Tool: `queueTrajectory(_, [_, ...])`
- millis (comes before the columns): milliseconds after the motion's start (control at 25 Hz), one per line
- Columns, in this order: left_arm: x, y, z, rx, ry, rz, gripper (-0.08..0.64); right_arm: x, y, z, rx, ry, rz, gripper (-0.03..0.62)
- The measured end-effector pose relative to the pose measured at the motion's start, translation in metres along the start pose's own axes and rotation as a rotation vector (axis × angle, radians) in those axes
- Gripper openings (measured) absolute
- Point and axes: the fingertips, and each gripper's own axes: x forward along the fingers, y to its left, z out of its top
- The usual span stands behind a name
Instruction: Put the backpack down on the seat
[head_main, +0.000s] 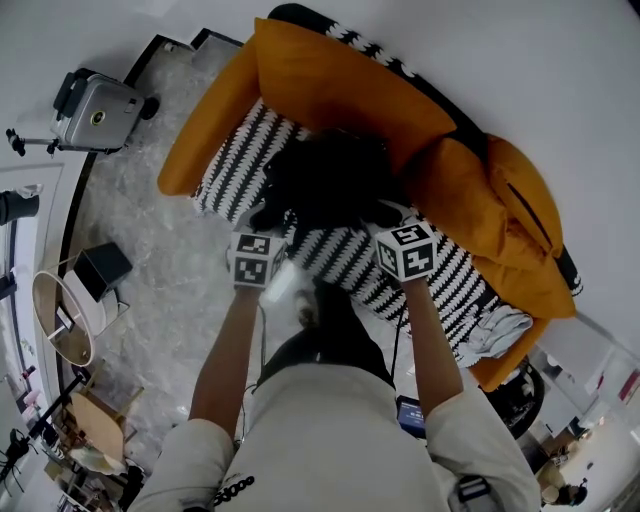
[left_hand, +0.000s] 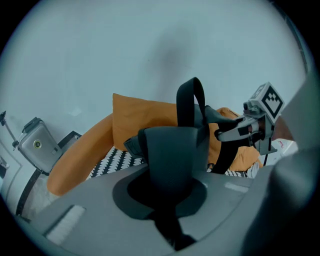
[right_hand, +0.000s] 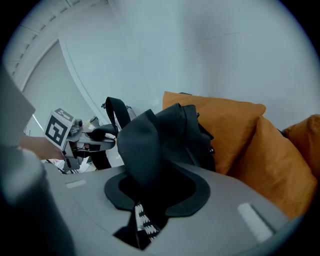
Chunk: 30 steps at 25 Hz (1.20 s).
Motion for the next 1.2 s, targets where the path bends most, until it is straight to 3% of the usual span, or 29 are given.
queueTrajectory(720, [0.051,-0.021,-0.04,-0.165,0.042,-0.042,0.099,0.027,0.006,-0.012,0.027,0.044,0.016,0.157])
queueTrajectory(1200, [0.065,-0.02,-0.039,-0.209,0.057,-0.078,0.23,0.04,0.018,-0.024,0.063,0.098,0.103,0.322])
